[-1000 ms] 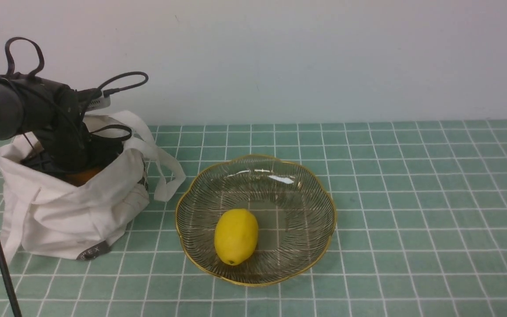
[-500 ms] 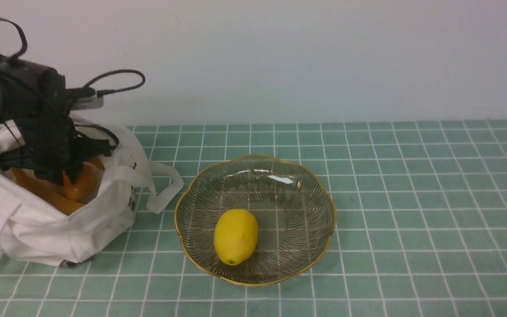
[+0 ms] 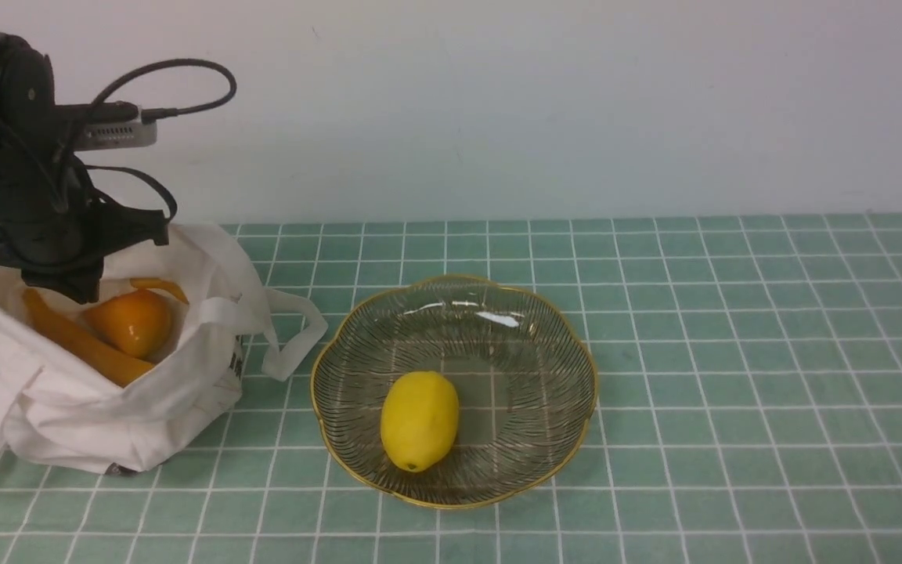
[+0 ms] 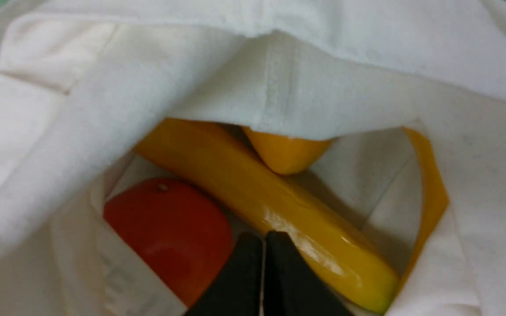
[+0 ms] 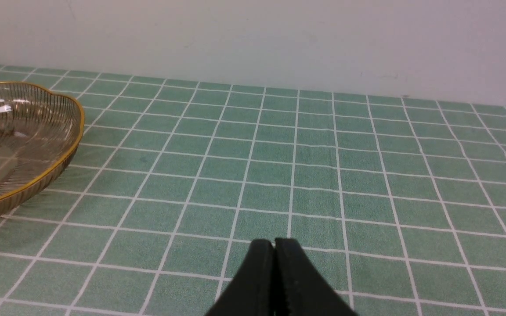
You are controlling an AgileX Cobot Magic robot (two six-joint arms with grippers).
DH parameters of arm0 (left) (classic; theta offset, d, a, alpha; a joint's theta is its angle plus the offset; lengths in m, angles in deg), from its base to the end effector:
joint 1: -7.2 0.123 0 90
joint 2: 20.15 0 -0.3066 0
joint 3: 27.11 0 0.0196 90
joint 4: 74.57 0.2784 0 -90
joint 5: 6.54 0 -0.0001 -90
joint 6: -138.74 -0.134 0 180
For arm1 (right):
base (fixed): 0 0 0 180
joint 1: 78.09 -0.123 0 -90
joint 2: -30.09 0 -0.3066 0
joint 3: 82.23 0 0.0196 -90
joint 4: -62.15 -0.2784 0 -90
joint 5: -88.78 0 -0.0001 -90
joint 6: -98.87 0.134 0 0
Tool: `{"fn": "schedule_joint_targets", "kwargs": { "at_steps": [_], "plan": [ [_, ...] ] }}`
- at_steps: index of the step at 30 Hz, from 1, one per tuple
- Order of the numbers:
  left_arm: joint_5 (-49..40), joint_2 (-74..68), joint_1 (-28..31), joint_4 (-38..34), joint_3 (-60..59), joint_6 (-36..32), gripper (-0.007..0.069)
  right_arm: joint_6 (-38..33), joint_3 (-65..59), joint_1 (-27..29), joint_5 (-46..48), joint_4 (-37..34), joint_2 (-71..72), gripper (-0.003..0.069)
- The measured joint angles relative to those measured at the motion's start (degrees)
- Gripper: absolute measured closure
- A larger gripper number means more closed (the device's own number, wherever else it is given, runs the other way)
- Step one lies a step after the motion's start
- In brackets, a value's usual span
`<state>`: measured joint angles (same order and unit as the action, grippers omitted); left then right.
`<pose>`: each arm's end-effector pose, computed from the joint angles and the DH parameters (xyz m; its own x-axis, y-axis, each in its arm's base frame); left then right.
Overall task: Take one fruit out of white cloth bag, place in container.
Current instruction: 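Reach into the cloth bag and grasp the fruit inside with the left gripper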
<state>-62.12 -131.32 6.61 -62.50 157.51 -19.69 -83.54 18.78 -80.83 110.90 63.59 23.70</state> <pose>0.4251 0.0187 0.2232 -0.9062 -0.2403 -0.3479 -0.2834 0.9558 0.0780 0.0989 0.0035 0.1587 -0.2971 -0.0796 -0.9515 -0.0583 0.9962 -0.0651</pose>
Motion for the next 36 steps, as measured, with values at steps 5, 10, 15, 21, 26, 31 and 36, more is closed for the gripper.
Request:
{"fn": "schedule_joint_targets", "kwargs": {
  "at_steps": [5, 10, 15, 21, 26, 31, 36],
  "plan": [
    [5.1, -3.36, 0.77, -1.58, 0.0, -0.28, 0.0628, 0.0, 0.0, 0.0, 0.0, 0.0, 0.0, 0.0674],
    [8.74, -6.76, 3.52, -5.71, 0.0, -4.03, 0.0604, 0.0, 0.0, 0.0, 0.0, 0.0, 0.0, 0.0674],
    [10.05, -8.87, 4.84, -9.63, 0.0, -8.84, 0.0525, 0.0, 0.0, 0.0, 0.0, 0.0, 0.0, 0.0674],
    [11.98, -10.82, 4.86, -13.18, 0.0, -12.68, 0.0235, 0.0, 0.0, 0.0, 0.0, 0.0, 0.0, 0.0674],
    [14.03, -11.85, 4.86, -12.06, 0.0, -12.59, -0.0014, 0.0, 0.0, 0.0, 0.0, 0.0, 0.0, 0.0674],
    [15.2, -13.72, 4.86, -8.04, 0.12, -10.03, -0.0057, 0.0, 0.0, 0.0, 0.0, 0.0, 0.0, 0.0674],
    [16.32, -15.09, 4.86, -5.46, 0.31, -7.38, -0.0055, 0.0, 0.0, 0.0, 0.0, 0.0, 0.0, 0.0674]
  ]
}}
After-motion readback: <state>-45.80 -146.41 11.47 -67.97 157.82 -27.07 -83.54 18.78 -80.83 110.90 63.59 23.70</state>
